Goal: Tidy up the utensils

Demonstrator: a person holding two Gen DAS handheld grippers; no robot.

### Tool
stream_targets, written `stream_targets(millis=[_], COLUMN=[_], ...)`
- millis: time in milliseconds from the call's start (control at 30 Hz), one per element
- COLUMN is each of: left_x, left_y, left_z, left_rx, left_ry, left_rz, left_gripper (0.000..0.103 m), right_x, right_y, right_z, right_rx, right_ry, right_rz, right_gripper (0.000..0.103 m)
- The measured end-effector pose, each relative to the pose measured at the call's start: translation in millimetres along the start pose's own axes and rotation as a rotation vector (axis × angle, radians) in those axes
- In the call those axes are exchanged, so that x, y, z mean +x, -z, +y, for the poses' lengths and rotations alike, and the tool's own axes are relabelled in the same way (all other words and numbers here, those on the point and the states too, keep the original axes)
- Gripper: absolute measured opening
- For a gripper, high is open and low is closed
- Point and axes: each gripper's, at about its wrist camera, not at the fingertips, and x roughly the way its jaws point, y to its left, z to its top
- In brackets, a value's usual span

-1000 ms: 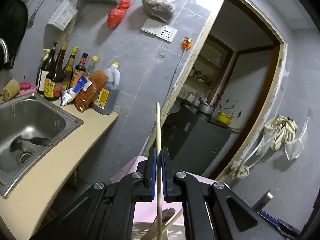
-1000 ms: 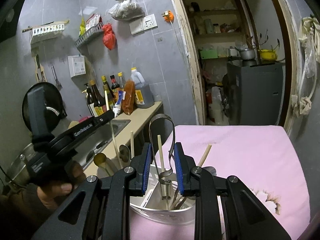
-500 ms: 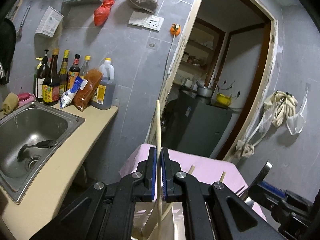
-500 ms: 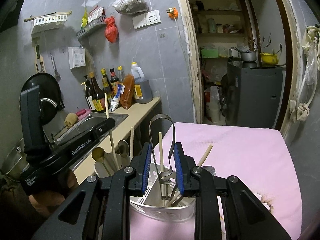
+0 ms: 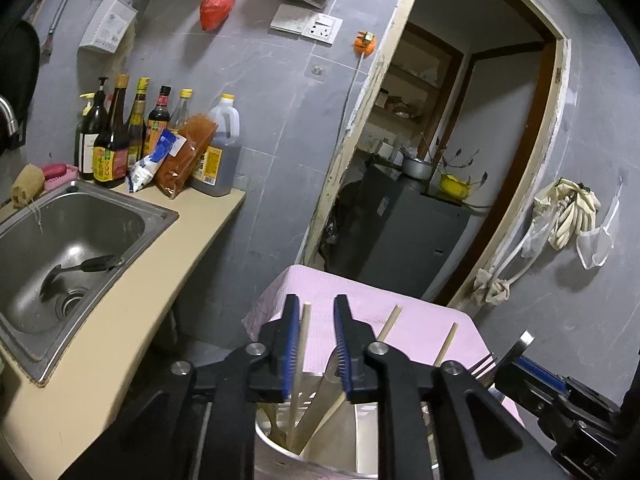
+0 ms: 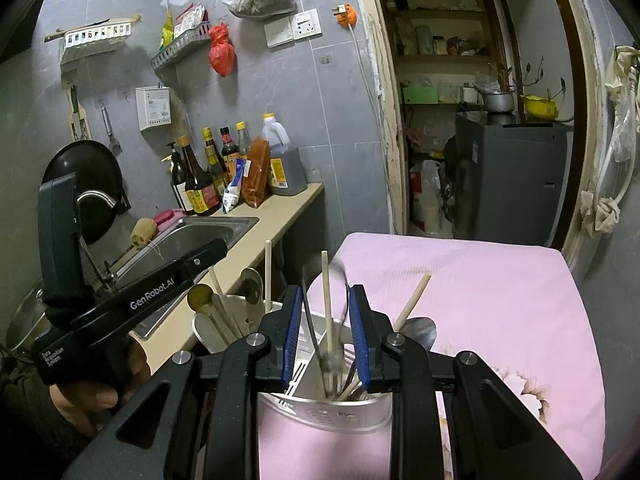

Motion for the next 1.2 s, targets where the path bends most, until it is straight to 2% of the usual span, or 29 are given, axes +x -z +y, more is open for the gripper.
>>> stream_targets(millis=[167, 233, 333, 400, 433, 567, 633, 700, 833, 933, 1000, 1200], left_x=[-6, -9, -18, -24, -26, -39, -48, -56, -72, -85, -96, -127], left_y=[-2, -3, -6, -7, -7, -7, -7, -5, 0, 6, 11, 25], left_z=[3, 4, 4, 2, 2, -5, -9, -14, -24, -32, -40, -61], left_rx=[-0.006, -0.010, -0.023, -0.011, -0.004, 0.026, 0.044, 0.061, 0.103, 0.119, 0.129, 0.168], left_ry=[0.010, 0.016, 0.029, 0.034, 0.035, 0.049, 0.058, 0.069, 0.084, 0.096, 0.098, 0.097], left_rz=[-0.002, -0.006, -0.023, -0.026, -0.027, -0.023, -0.010, 0.005, 0.035, 0.051, 0.053, 0.022], left_gripper=[0.027, 0.038, 0.046, 0.049, 0.054, 0.068, 0.075, 0.079, 0.090, 0.097, 0.099, 0.102], right_x=[-11, -18, -30, -39, -43, -68, -79, -89, -114, -133, -149, -192], right_y=[1, 1, 1, 1, 2, 6, 8, 8, 8, 9, 11, 22], right_z=[1, 1, -1, -2, -3, -9, -12, -16, -24, -29, -32, -42], right_rx=[-0.002, -0.003, 0.006, 0.015, 0.021, 0.046, 0.053, 0.060, 0.065, 0.062, 0.053, 0.041], right_ry=[0.008, 0.023, 0.053, 0.076, 0.087, 0.142, 0.168, 0.190, 0.237, 0.266, 0.296, 0.363], right_rz=[-0.025, -0.039, -0.054, -0.065, -0.069, -0.089, -0.098, -0.108, -0.128, -0.144, -0.154, -0.166], right_gripper=[0.032, 0.032, 0.033, 0.040, 0.041, 0.044, 0.046, 0.053, 0.058, 0.067, 0.077, 0.089])
